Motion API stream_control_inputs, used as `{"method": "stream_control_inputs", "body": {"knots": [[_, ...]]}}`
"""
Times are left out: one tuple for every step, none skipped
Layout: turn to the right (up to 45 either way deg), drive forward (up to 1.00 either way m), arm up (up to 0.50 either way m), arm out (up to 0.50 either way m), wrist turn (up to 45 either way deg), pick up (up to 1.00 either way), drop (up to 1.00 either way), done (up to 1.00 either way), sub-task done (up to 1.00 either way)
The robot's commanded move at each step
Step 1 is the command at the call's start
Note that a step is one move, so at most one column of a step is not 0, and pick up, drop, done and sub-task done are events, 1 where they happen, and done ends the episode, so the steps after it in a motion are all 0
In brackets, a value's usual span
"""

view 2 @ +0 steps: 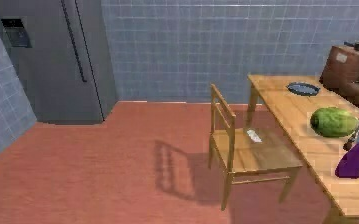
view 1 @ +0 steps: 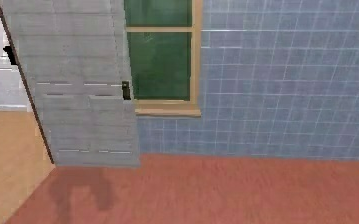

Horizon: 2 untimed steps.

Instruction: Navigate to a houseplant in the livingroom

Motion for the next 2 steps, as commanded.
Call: {"method": "stream_control_inputs", "body": {"knots": [[-36.0, 0.0, 0.0, 0.0, 0.0, 0.0, 0.0, 0.0, 0.0], [0.0, 0.45, 0.0, 0.0, 0.0, 0.0, 0.0, 0.0, 0.0]]}}
